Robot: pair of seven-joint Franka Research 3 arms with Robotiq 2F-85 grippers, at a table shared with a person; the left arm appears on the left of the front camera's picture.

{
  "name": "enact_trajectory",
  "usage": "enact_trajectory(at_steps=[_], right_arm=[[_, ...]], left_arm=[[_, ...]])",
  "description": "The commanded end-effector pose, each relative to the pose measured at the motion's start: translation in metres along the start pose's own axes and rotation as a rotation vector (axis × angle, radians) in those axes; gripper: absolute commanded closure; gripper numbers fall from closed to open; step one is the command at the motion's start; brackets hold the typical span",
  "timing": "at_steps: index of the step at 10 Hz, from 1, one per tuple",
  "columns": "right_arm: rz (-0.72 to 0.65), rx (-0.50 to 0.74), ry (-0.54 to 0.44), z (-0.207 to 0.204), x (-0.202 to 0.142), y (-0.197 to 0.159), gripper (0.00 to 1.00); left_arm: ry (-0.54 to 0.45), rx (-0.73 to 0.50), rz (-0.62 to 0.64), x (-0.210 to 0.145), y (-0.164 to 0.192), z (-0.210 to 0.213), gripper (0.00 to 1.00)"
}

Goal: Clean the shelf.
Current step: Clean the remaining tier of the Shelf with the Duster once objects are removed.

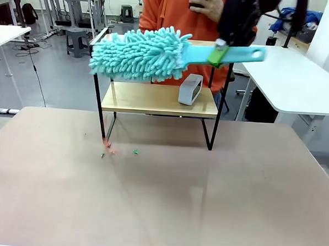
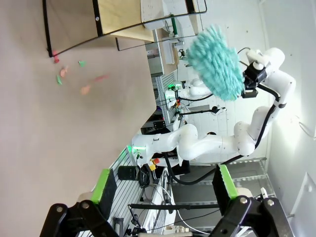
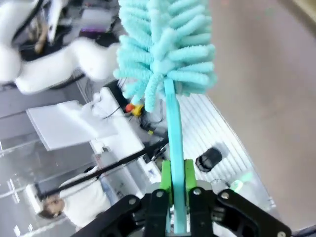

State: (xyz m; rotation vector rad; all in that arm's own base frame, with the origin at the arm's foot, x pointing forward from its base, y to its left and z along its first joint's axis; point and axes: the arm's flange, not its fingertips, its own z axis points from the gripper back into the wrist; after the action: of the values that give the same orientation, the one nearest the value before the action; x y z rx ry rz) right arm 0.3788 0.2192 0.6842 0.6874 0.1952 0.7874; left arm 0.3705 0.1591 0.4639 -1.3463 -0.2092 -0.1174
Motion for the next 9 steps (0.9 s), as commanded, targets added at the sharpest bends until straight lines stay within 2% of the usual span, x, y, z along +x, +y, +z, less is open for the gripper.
enact_trajectory(at_steps=[1,4,5,6,7,9], right_arm=[[0.052,0.118,-0.045,0.023,-0.031,-0.006,1.00],[0.066,0.225,-0.071,0.028,-0.059,-0.026,1.00],[0.082,0.283,-0.113,0.036,-0.075,-0.033,1.00],[0.095,0.345,-0.212,0.048,-0.099,-0.040,1.00],[0.075,0.344,-0.342,0.061,-0.125,-0.049,1.00],[-0.050,0.358,-0.656,0.083,-0.204,-0.088,1.00]], left_arm=[[0.008,-0.007,-0.018,-0.002,-0.002,0.000,0.00],[0.008,-0.007,-0.018,-0.002,-0.002,0.000,0.00],[0.008,-0.007,-0.018,-0.002,-0.002,0.000,0.00],[0.008,-0.007,-0.018,-0.002,-0.002,0.000,0.00],[0.008,-0.007,-0.018,-0.002,-0.002,0.000,0.00],[0.008,-0.007,-0.018,-0.002,-0.002,0.000,0.00]])
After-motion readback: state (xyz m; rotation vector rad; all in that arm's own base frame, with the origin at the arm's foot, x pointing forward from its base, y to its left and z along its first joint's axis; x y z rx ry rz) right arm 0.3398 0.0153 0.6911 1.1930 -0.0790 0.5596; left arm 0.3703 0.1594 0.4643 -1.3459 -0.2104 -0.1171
